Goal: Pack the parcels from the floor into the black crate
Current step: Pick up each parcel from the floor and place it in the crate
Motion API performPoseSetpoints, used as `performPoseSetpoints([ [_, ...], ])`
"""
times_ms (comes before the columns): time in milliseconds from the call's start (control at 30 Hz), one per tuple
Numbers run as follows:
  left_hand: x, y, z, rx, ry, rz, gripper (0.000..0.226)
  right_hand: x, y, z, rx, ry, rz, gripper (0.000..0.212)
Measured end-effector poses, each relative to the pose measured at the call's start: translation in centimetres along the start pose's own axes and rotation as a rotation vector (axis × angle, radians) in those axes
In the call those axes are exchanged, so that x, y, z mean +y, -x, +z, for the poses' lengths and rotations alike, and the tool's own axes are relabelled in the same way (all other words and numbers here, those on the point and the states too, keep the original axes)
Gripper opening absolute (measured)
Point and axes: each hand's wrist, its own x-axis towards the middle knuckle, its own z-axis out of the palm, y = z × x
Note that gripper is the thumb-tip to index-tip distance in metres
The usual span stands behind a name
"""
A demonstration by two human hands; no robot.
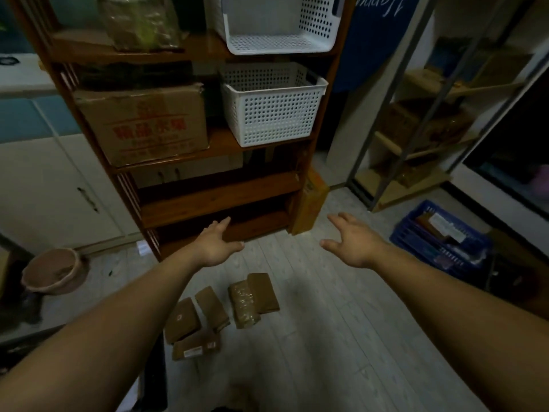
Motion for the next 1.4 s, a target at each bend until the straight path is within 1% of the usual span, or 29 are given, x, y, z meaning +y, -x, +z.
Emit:
performPoseSetpoints([
  [133,0.4,-4.6,-0.4,-0.017,0.053,-0.064,0.079,2.2,-5.8,-0.9,-0.04,-0.027,0.026,0.078],
  [233,-0.5,-6.6,0.2,0.024,0.11,-0.125,0.079,3.0,-9.7,0.2,-0.098,-0.06,0.001,0.078],
  [300,-1.5,-7.6,1.2,0.038,0.146,-0.15,0.077,3.2,-12.5,2.0,-0.168,-0.05,-0.036,0.078],
  [367,-2.8,-8.8,2.8,0.061,0.221,-0.173,0.068,3.4,-15.5,4.4,-0.239,-0.031,-0.097,0.077],
  [400,-3.6,-9.4,3.9,0.067,0.265,-0.209,0.067,3.5,-17.1,5.8,-0.28,-0.024,-0.135,0.077],
  [500,-5.9,-11.6,7.4,0.102,0.344,-0.387,0.075,3.9,-21.8,10.4,-0.438,-0.029,-0.237,0.076],
  [567,-7.6,-13.8,10.2,0.138,0.383,-0.451,0.067,4.4,-25.0,13.9,-0.523,-0.04,-0.275,0.076],
  [633,-8.7,-16.6,13.3,0.135,0.409,-0.504,0.058,5.3,-28.3,17.7,-0.57,-0.073,-0.288,0.076],
  [700,-10.0,-19.7,16.9,0.101,0.458,-0.527,0.061,6.3,-31.2,21.8,-0.593,-0.106,-0.282,0.075],
  [767,-11.8,-23.4,20.2,0.069,0.465,-0.516,0.066,7.4,-33.8,26.5,-0.609,-0.126,-0.25,0.075],
  [867,-15.7,-28.8,25.2,0.058,0.469,-0.482,0.06,9.1,-37.0,34.5,-0.642,-0.163,-0.212,0.074],
  [933,-19.0,-32.2,28.8,0.05,0.449,-0.508,0.065,10.0,-38.9,40.2,-0.672,-0.156,-0.201,0.072],
  [1000,-22.2,-35.6,32.0,0.032,0.413,-0.466,0.062,10.6,-40.9,45.7,-0.681,-0.156,-0.195,0.069],
  [1133,-27.7,-41.4,37.3,0.047,0.446,-0.483,0.062,11.4,-43.8,55.5,-0.717,-0.25,-0.124,0.08],
  [1267,-31.1,-45.6,41.7,0.11,0.43,-0.523,0.052,11.9,-45.4,63.5,-0.756,-0.358,-0.048,0.067],
  [1400,-33.8,-48.2,44.9,0.127,0.344,-0.556,0.047,11.7,-45.6,68.9,-0.836,-0.411,-0.006,0.088],
])
